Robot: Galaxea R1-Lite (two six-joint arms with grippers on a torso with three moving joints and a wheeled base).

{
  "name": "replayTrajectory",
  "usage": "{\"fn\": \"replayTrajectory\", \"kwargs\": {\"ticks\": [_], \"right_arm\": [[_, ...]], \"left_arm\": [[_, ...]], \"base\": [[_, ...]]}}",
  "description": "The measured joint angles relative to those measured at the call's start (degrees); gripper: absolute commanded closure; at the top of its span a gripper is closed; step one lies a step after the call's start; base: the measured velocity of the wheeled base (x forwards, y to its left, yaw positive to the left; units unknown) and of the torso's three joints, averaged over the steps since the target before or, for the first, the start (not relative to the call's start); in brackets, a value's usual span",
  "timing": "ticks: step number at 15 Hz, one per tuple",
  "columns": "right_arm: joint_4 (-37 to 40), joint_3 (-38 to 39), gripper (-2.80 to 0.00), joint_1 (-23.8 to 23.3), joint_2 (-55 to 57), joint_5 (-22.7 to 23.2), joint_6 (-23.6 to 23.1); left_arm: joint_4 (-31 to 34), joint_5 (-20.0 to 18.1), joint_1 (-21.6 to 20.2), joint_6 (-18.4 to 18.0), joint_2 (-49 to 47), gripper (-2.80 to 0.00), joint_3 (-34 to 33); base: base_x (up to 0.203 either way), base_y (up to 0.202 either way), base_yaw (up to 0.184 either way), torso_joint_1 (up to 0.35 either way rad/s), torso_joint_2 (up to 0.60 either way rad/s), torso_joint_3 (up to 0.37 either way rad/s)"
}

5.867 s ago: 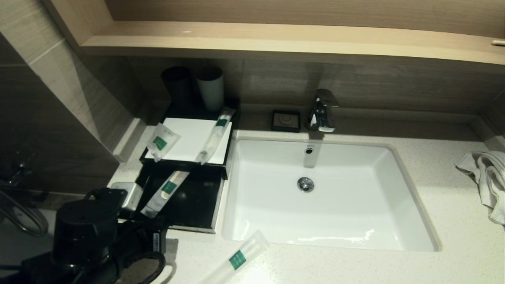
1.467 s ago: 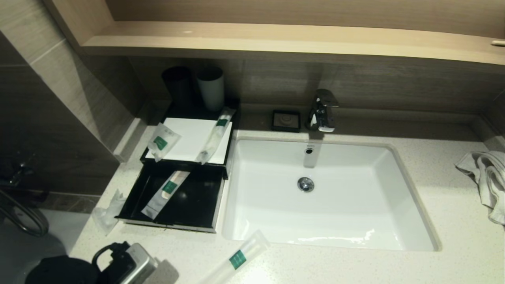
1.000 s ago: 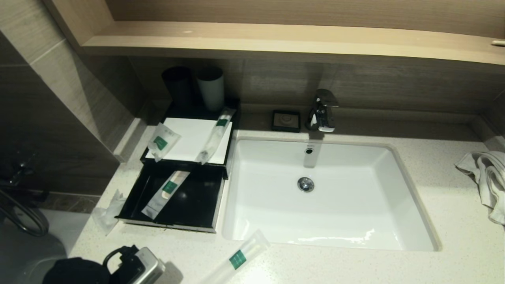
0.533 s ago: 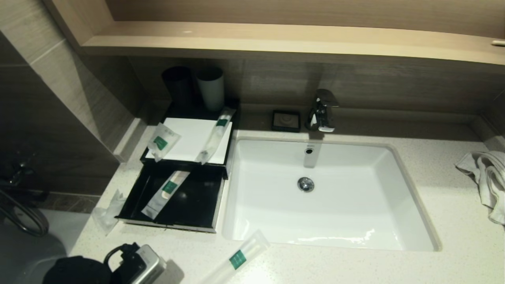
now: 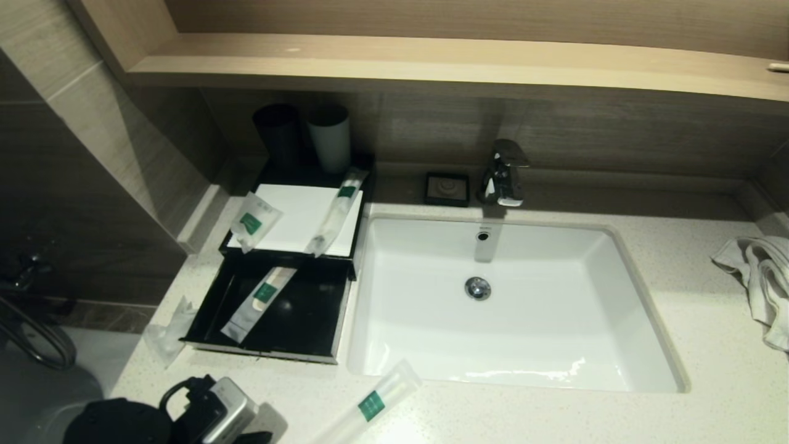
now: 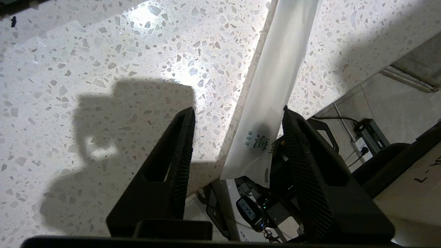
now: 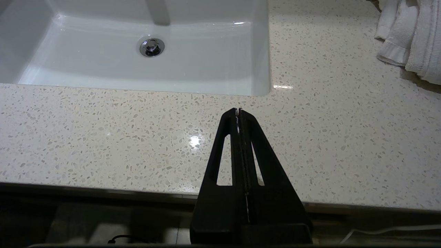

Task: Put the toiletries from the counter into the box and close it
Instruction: Pick up the bathroom toiletry

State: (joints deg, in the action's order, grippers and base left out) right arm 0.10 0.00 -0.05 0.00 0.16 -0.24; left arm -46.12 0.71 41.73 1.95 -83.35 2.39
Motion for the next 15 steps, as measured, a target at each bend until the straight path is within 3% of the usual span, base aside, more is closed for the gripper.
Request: {"fn": "replayTrajectory", "kwargs": {"ticks": [5,10,15], "right_arm": [[0.0,0.0,0.0,0.0,0.0,0.0,0.0],[0.0,0.0,0.0,0.0,0.0,0.0,0.0],[0.0,0.0,0.0,0.0,0.0,0.0,0.0]], "left_arm": [[0.1,0.1,1.1,-0.5,-0.1,-2.8,-0.6],[0.1,1.6,2.3,-4.9,-1.0,-2.8,-0.9],[-0.1,2.5,2.4,-5.6,-2.9,-2.8,-0.1]], "base": [[0.0,0.0,0.0,0.0,0.0,0.0],[0.0,0.0,0.0,0.0,0.0,0.0],[0.0,0.0,0.0,0.0,0.0,0.0]]}}
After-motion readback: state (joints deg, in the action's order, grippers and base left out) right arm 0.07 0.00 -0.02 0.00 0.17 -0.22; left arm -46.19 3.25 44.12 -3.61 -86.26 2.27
